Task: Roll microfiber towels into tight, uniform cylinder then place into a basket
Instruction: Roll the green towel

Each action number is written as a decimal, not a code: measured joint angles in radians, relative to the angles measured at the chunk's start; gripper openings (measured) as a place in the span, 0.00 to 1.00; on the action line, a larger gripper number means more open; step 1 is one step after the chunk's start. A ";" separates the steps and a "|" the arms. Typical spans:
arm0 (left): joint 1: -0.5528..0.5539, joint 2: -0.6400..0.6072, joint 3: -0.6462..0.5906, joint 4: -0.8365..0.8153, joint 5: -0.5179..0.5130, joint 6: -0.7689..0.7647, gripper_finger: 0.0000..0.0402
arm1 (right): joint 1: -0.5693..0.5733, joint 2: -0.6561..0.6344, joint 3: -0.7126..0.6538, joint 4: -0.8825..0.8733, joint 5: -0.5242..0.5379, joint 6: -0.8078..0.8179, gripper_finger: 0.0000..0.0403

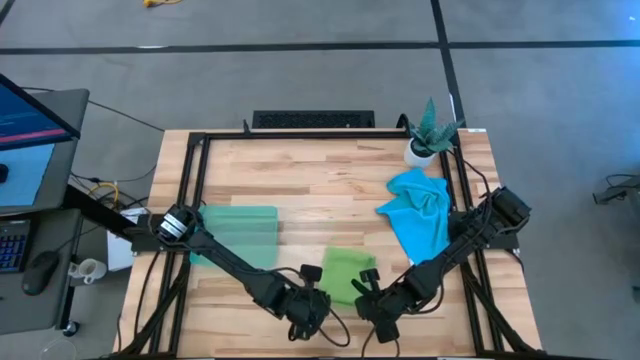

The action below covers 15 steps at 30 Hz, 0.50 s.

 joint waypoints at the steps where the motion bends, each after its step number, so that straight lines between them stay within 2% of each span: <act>1: 0.000 0.000 0.000 0.001 0.009 -0.012 0.01 | 0.001 0.000 0.000 -0.001 0.003 -0.002 0.03; 15: 0.066 -0.002 0.000 -0.013 0.035 -0.141 0.01 | -0.003 -0.036 0.000 -0.071 0.051 0.019 0.03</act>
